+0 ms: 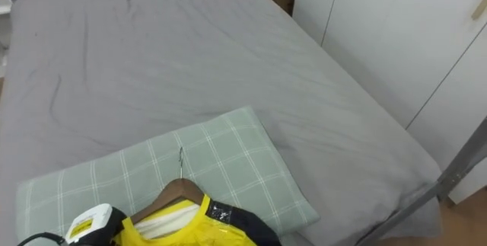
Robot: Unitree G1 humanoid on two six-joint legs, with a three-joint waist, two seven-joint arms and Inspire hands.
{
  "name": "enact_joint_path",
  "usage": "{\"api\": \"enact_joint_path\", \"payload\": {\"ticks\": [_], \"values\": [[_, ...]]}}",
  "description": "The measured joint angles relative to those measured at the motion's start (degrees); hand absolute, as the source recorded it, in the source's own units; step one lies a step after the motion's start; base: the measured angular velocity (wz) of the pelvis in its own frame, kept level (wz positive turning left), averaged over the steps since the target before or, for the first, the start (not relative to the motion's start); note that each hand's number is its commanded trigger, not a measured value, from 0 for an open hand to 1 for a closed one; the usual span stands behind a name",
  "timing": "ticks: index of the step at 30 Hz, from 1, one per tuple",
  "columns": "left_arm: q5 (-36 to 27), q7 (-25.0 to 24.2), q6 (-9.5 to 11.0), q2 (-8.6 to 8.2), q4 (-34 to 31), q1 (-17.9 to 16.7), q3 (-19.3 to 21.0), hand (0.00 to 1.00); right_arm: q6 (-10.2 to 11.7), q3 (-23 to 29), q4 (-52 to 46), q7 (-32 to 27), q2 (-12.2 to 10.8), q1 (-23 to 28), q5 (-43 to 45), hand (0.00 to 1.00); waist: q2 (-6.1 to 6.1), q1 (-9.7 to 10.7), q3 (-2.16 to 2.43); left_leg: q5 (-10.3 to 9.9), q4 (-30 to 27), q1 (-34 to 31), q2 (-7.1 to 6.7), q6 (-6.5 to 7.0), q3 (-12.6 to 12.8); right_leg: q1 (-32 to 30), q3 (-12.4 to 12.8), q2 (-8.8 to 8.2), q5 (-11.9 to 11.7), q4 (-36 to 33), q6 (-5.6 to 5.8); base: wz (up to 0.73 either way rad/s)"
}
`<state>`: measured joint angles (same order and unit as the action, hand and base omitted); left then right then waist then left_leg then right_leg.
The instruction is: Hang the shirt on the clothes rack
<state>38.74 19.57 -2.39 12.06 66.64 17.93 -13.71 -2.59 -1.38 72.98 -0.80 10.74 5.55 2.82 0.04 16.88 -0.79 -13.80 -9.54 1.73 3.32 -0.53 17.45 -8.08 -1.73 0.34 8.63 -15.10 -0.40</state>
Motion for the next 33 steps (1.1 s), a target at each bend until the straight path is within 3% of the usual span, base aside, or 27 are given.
{"api": "enact_joint_path", "payload": {"ticks": [21, 33], "values": [[-1.0, 0.0, 0.1, -0.16, 0.3, -0.2, 0.0, 1.00, 0.1, 0.1, 0.1, -0.4, -0.5, 0.1, -0.1, 0.00, 0.30, -0.1, -0.03, 0.0, 0.2, 2.1, 0.02, 0.00, -0.2, 2.1, -0.1, 0.06, 0.0, 0.6, 0.00, 0.00], [-7.9, 0.0, 1.4, -0.37, -0.2, -0.3, 0.0, 1.00, 0.7, 0.3, -2.0, -1.8, -0.4, 0.1, -0.5, 0.00, 1.95, -0.8, 0.56, 0.0, 0.1, 2.6, 0.01, 0.00, -0.7, 2.7, -0.6, -0.03, 0.0, 0.4, 0.00, 0.01]]}}
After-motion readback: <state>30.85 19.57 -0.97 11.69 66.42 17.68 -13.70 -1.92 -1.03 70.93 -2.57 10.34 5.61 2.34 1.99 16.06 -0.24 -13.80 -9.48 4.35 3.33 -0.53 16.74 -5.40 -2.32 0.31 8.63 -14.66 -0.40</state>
